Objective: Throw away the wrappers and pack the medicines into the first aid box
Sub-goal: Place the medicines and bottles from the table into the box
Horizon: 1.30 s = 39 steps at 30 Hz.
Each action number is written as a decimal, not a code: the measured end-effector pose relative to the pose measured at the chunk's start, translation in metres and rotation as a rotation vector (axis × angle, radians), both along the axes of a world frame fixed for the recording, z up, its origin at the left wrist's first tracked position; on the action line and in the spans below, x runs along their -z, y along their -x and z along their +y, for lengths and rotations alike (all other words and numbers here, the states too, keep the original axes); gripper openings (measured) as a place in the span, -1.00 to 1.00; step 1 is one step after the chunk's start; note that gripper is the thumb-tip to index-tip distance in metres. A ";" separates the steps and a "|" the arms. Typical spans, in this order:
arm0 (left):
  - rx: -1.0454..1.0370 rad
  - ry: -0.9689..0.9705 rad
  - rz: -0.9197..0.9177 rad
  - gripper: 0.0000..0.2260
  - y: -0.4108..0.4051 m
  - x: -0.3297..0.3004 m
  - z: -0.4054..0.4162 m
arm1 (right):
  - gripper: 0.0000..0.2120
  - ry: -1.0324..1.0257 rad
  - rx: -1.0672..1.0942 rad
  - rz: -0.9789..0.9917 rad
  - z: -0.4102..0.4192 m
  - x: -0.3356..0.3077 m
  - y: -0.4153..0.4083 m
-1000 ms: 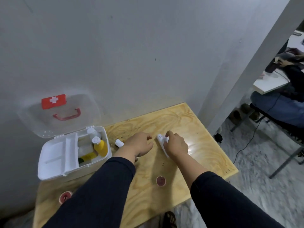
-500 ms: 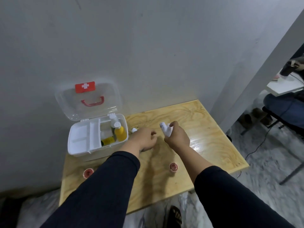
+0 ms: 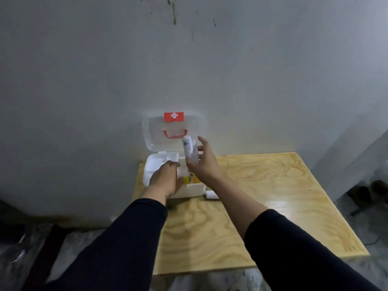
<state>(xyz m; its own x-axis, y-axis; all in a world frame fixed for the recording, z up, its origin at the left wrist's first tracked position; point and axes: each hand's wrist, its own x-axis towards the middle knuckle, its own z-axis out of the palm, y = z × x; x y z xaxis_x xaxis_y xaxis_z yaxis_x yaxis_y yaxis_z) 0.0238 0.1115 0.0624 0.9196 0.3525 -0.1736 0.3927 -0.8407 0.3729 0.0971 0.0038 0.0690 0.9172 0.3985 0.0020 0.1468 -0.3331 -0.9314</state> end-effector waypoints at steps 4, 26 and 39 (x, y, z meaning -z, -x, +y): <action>-0.048 -0.039 0.065 -0.47 0.017 0.021 0.021 | -0.30 0.069 -0.106 -0.010 0.019 0.023 0.008; 0.061 -0.168 0.133 -0.42 0.016 0.028 0.035 | -0.63 0.328 -0.050 -0.195 -0.009 -0.008 -0.011; 0.077 -0.278 0.122 -0.35 0.017 0.058 0.039 | -0.70 0.762 0.012 -0.020 -0.039 0.084 -0.059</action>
<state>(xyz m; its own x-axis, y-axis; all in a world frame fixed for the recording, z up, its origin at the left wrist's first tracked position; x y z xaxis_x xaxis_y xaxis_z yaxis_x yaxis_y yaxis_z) 0.0069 0.1507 0.0043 0.9237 0.3321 -0.1911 0.3517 -0.9328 0.0788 0.1565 -0.0348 -0.0149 0.9242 0.2862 -0.2529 0.1533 -0.8845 -0.4407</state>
